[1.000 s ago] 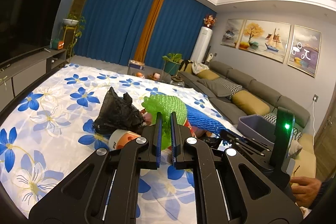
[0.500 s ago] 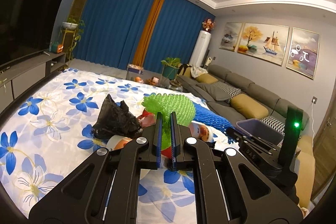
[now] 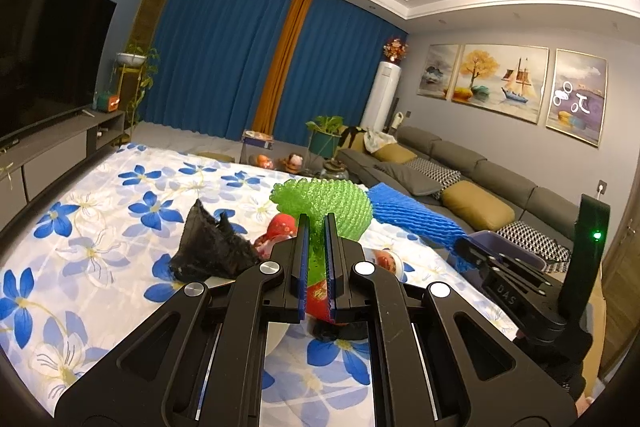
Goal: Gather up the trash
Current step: 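Grasp the green foam net with the left tool while the right tool grasps the blue foam net, then carry the green and blue foam nets over the grey bin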
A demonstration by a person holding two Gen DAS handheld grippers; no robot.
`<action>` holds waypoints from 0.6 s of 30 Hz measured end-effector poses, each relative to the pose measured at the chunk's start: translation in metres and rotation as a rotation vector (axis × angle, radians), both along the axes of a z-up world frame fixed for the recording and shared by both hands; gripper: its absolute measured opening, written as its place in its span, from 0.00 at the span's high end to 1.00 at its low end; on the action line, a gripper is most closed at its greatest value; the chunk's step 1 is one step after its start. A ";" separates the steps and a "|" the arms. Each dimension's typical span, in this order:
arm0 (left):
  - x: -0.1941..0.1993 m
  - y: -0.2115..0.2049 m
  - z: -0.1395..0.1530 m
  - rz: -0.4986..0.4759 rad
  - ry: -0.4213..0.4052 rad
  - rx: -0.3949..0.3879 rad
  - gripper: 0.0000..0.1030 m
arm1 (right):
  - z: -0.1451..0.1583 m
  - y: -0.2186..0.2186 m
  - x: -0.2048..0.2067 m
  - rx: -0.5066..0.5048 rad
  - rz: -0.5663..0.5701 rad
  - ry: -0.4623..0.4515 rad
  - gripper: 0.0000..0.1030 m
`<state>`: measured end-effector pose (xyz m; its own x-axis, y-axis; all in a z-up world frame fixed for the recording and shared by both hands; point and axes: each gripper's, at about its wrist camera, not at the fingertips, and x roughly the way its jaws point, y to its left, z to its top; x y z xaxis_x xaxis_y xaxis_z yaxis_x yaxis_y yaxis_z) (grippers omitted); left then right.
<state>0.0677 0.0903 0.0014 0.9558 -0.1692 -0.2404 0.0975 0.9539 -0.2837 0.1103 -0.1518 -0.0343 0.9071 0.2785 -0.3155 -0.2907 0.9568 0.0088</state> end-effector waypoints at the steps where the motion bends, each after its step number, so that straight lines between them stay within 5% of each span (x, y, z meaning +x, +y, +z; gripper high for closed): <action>1: 0.001 -0.003 0.002 -0.001 -0.004 0.008 0.94 | 0.002 -0.001 -0.001 0.000 -0.002 -0.004 0.94; 18: 0.027 -0.045 0.024 -0.065 -0.039 0.067 0.94 | 0.026 -0.031 -0.006 -0.011 -0.080 -0.058 0.94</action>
<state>0.0944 0.0450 0.0258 0.9523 -0.2158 -0.2159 0.1693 0.9619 -0.2144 0.1040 -0.1830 -0.0087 0.9431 0.2014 -0.2646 -0.2131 0.9769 -0.0161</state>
